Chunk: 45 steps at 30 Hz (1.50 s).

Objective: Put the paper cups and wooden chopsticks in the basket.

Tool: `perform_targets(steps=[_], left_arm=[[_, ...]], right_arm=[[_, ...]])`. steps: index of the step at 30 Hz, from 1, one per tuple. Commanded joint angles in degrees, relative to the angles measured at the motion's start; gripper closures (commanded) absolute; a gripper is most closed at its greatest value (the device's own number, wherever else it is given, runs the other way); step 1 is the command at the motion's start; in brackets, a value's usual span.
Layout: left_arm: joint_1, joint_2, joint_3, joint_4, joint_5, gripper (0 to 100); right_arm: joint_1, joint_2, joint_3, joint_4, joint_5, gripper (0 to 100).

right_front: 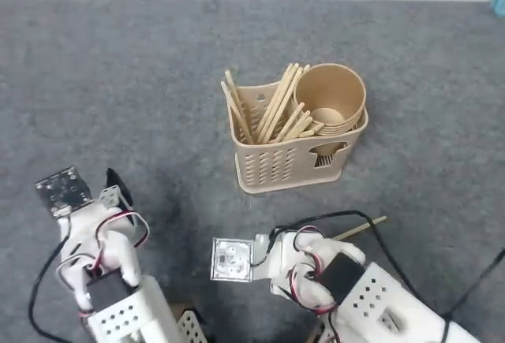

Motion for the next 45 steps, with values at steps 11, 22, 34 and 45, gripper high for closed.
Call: perform_targets(steps=[11,22,34,45], left_arm=[[0.2,-0.5,-0.3,-0.5,-0.4,83],[0.2,-0.5,-0.3,-0.6,-0.4,83],[0.2,-0.5,-0.3,-0.4,-0.4,83],[0.3,-0.4,-0.3,-0.4,-0.5,84]], right_arm=[[-3.1,32.1,-11.3,-9.5,-5.5,84.0],[-4.7,43.0,-16.4,-8.1,-5.5,84.4],[-5.1,43.6,-16.7,-8.3,-5.1,99.1],[3.3,34.1,-32.4,2.9,-8.3,99.1]])
